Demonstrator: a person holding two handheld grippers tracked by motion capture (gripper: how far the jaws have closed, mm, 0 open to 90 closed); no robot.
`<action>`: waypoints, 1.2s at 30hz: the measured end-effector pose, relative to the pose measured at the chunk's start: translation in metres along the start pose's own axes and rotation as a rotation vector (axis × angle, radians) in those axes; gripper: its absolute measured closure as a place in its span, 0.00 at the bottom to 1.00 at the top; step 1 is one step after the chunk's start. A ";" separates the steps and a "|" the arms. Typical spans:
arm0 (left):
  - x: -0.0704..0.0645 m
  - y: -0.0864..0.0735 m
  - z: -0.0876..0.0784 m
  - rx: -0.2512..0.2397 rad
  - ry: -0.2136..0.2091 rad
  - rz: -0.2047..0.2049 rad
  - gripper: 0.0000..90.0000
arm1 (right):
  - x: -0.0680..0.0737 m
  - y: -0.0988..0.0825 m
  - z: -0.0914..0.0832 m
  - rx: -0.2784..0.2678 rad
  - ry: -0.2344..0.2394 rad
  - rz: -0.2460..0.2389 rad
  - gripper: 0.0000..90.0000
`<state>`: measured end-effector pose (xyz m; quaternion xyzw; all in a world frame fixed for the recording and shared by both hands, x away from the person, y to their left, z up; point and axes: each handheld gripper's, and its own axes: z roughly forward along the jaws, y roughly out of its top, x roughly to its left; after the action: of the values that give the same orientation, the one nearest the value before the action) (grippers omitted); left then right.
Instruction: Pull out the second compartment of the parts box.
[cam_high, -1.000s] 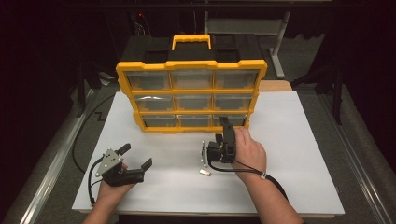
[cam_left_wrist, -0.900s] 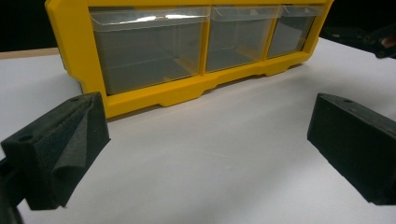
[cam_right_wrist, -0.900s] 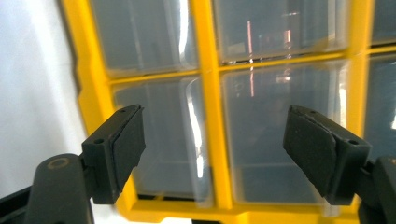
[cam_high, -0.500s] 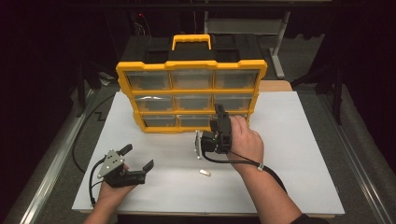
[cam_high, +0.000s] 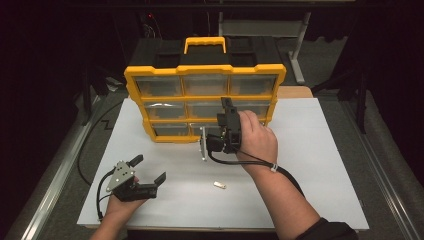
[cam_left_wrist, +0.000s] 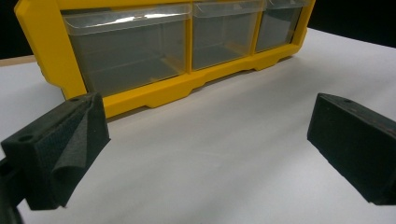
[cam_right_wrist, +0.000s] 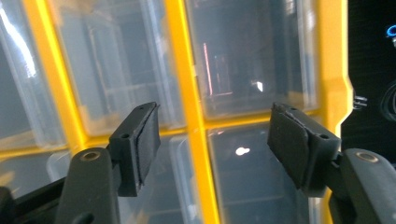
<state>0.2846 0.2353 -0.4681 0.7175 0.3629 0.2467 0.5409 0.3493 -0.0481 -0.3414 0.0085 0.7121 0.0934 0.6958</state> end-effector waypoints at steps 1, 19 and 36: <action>0.000 0.000 0.000 0.001 0.000 0.000 0.01 | -0.003 0.002 0.001 -0.001 -0.004 -0.001 0.41; -0.001 0.001 0.003 0.006 -0.014 -0.008 0.01 | -0.045 0.028 0.017 -0.001 -0.079 -0.031 0.65; 0.000 0.001 0.001 0.005 -0.016 -0.014 0.01 | -0.044 0.045 0.034 0.027 -0.085 -0.094 0.79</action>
<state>0.2858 0.2342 -0.4679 0.7183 0.3642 0.2365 0.5435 0.3789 -0.0056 -0.2921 -0.0119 0.6825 0.0505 0.7291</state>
